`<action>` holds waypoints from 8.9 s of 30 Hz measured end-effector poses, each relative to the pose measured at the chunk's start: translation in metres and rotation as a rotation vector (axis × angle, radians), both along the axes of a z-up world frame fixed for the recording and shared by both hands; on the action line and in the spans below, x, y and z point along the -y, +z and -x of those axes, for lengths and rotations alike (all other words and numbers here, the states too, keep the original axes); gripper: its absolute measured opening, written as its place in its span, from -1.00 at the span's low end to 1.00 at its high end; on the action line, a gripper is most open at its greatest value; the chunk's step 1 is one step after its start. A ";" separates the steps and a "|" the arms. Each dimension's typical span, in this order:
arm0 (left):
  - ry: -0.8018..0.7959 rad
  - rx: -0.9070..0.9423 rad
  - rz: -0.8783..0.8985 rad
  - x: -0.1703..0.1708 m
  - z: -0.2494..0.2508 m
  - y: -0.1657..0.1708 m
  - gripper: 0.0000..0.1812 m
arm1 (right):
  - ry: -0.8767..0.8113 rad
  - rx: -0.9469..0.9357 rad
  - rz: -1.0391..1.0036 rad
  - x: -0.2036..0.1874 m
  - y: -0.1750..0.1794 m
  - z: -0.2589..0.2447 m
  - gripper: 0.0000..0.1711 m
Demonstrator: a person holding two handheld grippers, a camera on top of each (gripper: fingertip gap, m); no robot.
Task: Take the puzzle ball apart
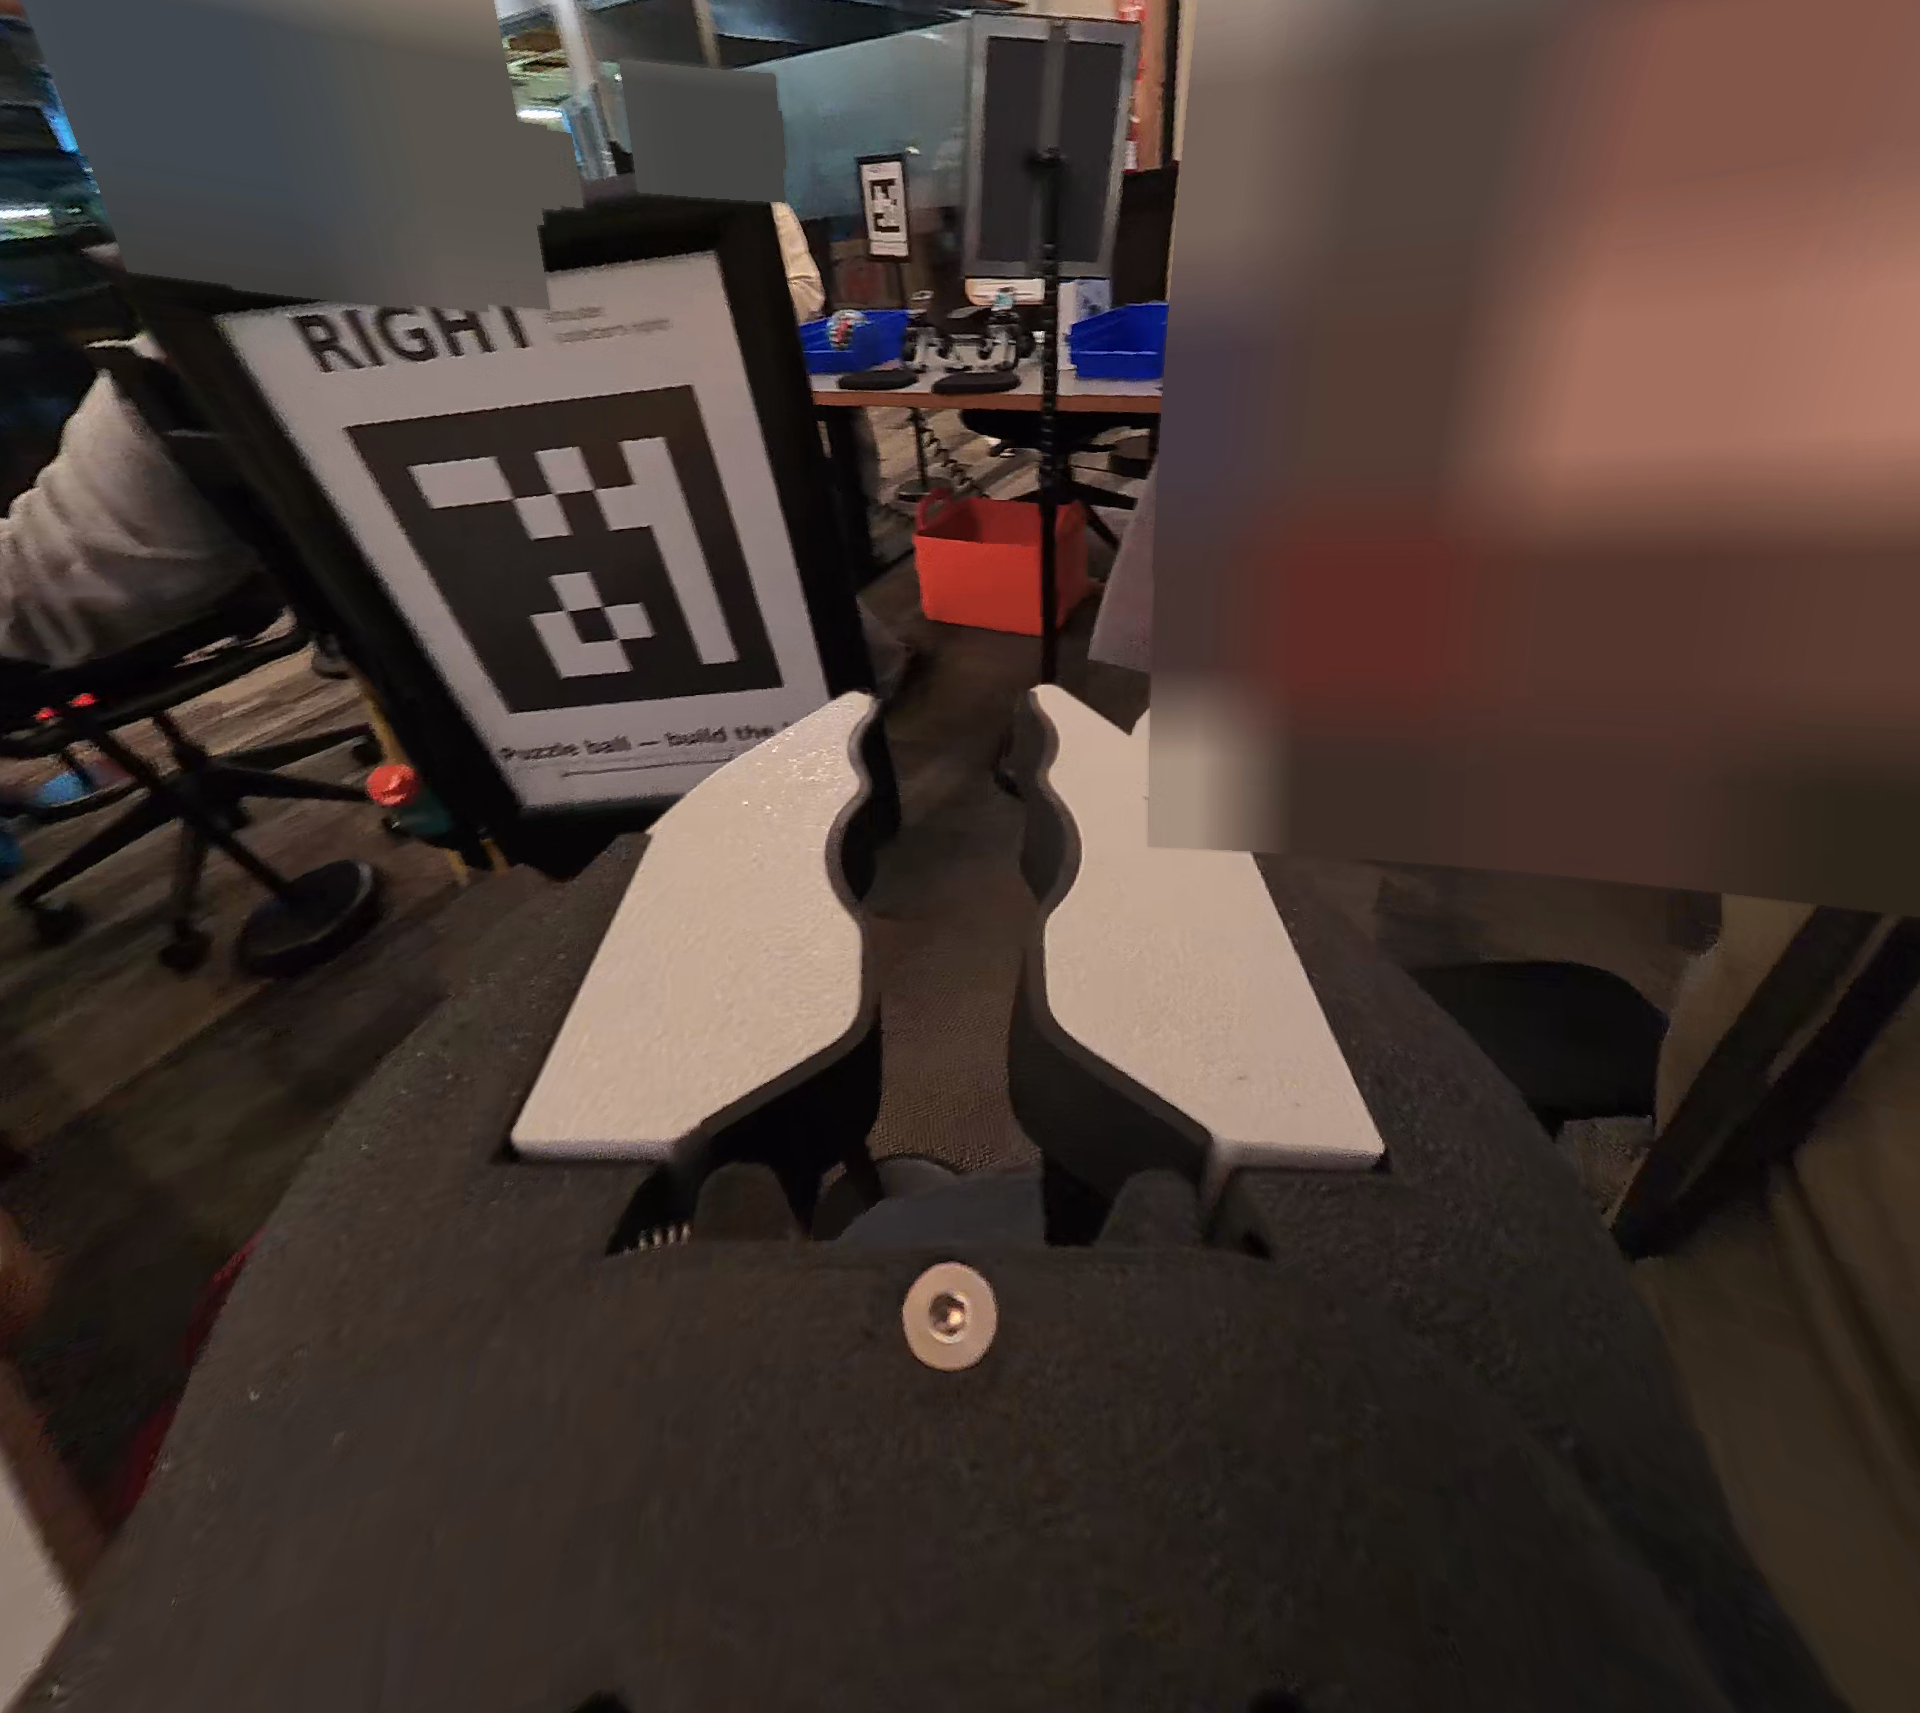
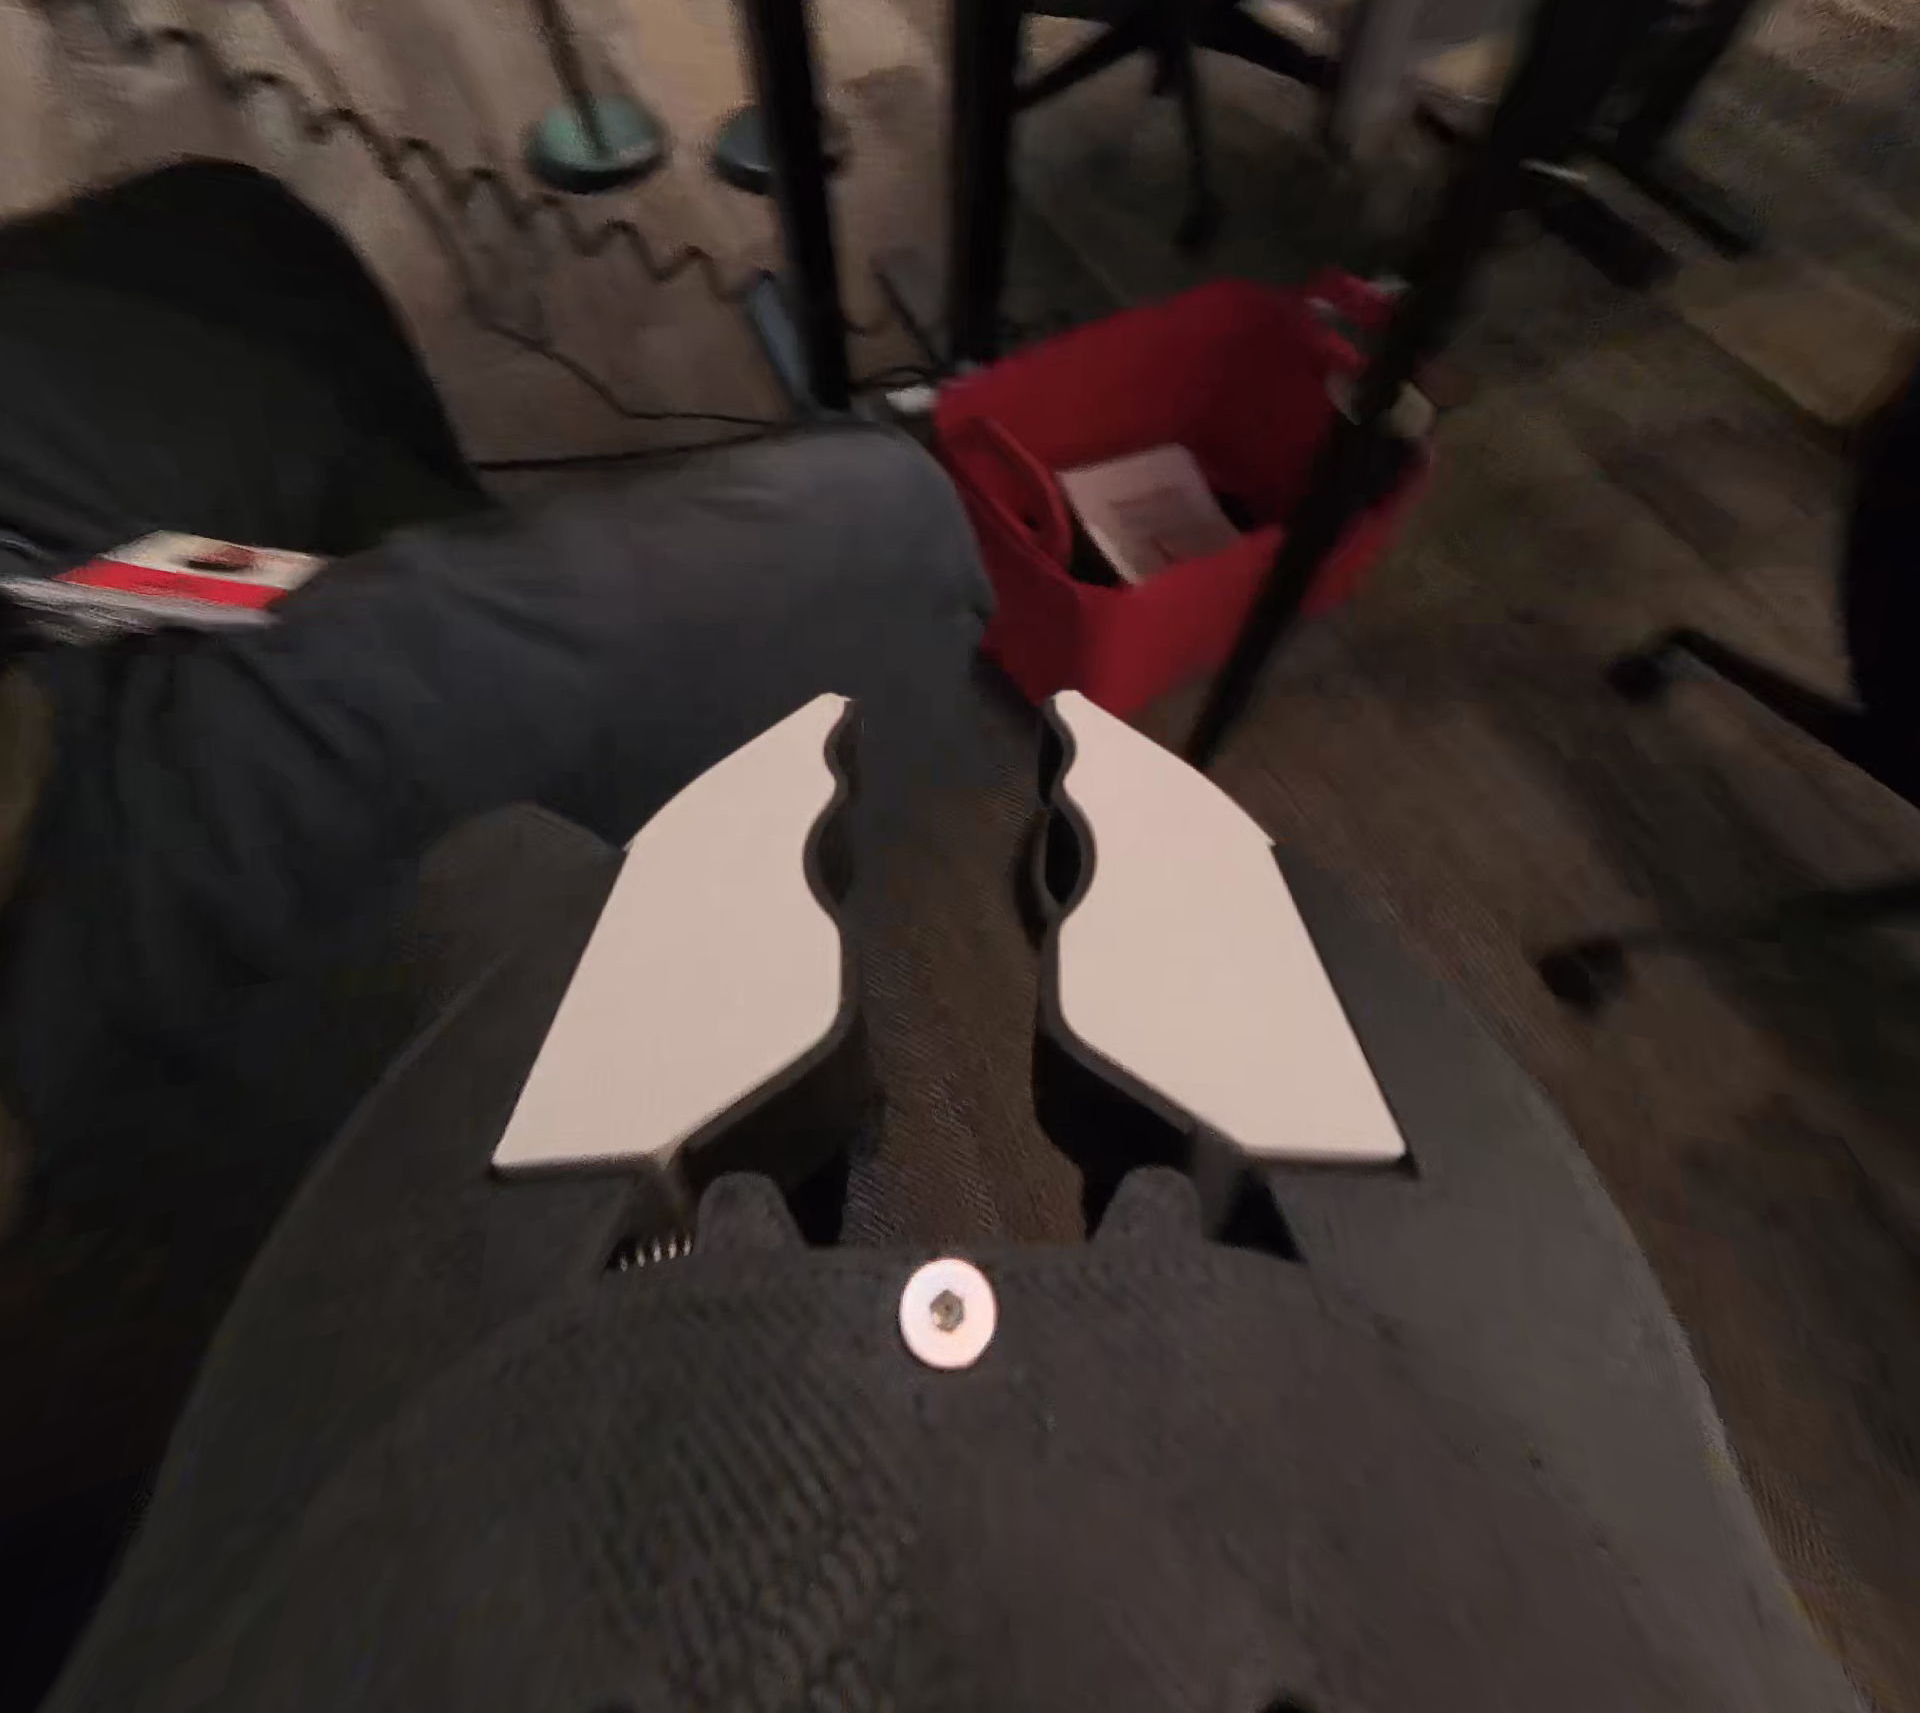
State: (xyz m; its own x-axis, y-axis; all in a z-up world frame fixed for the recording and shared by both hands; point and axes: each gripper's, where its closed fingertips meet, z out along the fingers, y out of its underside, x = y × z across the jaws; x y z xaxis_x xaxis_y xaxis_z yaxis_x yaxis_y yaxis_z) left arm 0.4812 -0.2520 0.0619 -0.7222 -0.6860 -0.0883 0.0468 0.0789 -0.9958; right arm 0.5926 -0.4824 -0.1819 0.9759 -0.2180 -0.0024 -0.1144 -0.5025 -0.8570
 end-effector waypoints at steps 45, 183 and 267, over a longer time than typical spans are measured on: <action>-0.370 -0.015 0.225 0.149 -0.149 0.046 -0.75 | -0.575 -0.616 0.541 0.178 -0.694 0.074 -0.38; -0.305 0.165 0.338 -0.062 0.009 0.061 -0.66 | -0.602 0.321 -0.092 0.112 0.025 -0.083 -0.60; 0.057 0.295 0.351 0.013 -0.113 0.179 -0.06 | -0.552 0.324 -0.125 0.206 0.006 -0.158 -0.59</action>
